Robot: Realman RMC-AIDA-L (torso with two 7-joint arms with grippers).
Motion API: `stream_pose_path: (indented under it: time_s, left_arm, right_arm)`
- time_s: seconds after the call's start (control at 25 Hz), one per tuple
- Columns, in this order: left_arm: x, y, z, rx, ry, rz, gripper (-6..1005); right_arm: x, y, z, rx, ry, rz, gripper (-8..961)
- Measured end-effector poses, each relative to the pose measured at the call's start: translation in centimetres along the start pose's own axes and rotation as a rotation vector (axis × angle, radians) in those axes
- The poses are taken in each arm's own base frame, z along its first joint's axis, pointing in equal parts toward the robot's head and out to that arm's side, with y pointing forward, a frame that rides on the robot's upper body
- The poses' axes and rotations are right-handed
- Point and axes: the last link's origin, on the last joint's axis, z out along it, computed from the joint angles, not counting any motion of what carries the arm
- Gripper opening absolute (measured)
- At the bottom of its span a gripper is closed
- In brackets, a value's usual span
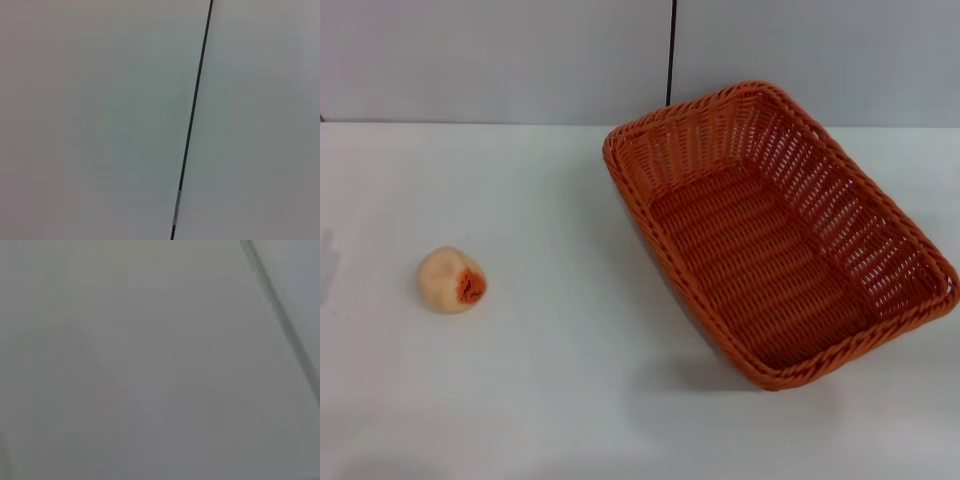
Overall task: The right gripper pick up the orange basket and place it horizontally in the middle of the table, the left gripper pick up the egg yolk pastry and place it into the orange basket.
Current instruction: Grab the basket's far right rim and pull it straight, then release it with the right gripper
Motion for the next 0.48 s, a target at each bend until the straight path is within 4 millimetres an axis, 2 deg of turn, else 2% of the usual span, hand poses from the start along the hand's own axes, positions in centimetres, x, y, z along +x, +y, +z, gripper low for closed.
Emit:
stream_pose_path:
  time_s: [0.16,0.24,0.48]
  left_arm:
    - [-0.1,0.1,0.3,-0.004,-0.002,0.002,805]
    - [-0.1,0.1,0.4,-0.004,-0.007,0.004,803]
    - [-0.2,0.2,0.4,-0.009,-0.012,0.0,799]
  right_arm:
    - [-2.6,-0.5,1.0,-0.131,0.199,0.078,629]
    - [-3.9,-0.5,1.9,-0.166,0.368,0.136,629]
    - [-6.7,0.4,4.6,-0.119,0.813,0.173,630]
